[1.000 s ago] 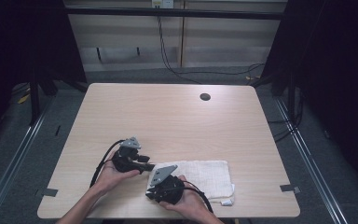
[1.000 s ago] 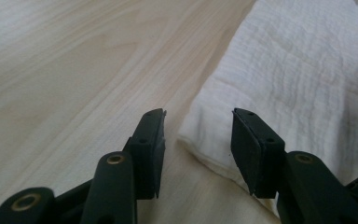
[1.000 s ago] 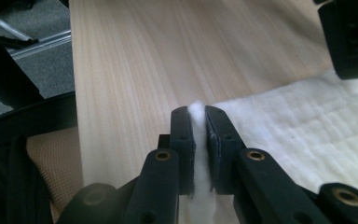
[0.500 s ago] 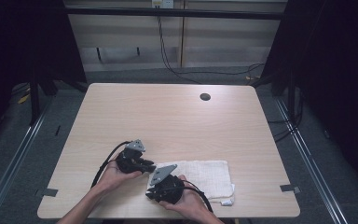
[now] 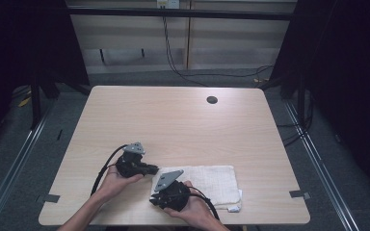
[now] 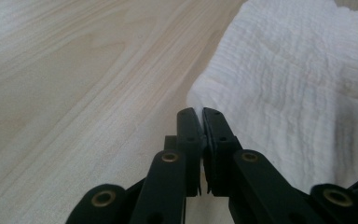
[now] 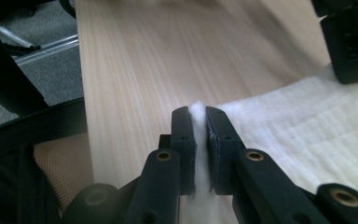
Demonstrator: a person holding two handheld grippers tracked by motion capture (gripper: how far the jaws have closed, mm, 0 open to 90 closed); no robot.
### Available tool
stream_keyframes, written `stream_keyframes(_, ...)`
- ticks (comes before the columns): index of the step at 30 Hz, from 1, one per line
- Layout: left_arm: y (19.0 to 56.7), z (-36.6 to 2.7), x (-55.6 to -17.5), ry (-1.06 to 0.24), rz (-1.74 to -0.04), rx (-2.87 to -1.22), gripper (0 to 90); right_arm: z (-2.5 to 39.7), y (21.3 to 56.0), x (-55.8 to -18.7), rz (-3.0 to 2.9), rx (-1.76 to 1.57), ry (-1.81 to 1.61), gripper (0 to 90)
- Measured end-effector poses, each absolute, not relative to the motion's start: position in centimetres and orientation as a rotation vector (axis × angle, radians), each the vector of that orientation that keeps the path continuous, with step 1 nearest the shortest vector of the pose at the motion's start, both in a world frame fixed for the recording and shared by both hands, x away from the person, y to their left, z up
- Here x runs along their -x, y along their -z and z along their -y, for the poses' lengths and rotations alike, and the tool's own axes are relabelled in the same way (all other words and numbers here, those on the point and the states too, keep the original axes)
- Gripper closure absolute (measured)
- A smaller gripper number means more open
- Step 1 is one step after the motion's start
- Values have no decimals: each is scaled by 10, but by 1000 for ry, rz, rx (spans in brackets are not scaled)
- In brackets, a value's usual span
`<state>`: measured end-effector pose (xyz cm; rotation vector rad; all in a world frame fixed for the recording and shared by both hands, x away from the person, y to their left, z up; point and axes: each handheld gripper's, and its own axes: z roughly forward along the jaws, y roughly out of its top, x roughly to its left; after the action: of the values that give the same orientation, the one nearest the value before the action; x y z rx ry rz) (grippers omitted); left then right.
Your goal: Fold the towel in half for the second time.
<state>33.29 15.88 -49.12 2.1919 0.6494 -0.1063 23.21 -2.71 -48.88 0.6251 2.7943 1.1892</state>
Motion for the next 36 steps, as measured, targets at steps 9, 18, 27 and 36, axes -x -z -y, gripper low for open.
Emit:
stream_keyframes(9, 482, -168, -336, 96, -668, -2124, 866, 37, 470, -237, -2741, -639, -1262, 830)
stream_keyframes(18, 472, -171, -334, 92, -648, -2082, 866, 38, 461, -237, -2720, -663, -1340, 830)
stream_keyframes(27, 462, -181, -333, 73, -660, -2059, 867, 36, 450, -235, -2683, -665, -1393, 830)
stream_keyframes(36, 452, -188, -333, 31, -658, -2031, 868, 30, 439, -236, -2649, -667, -1436, 831)
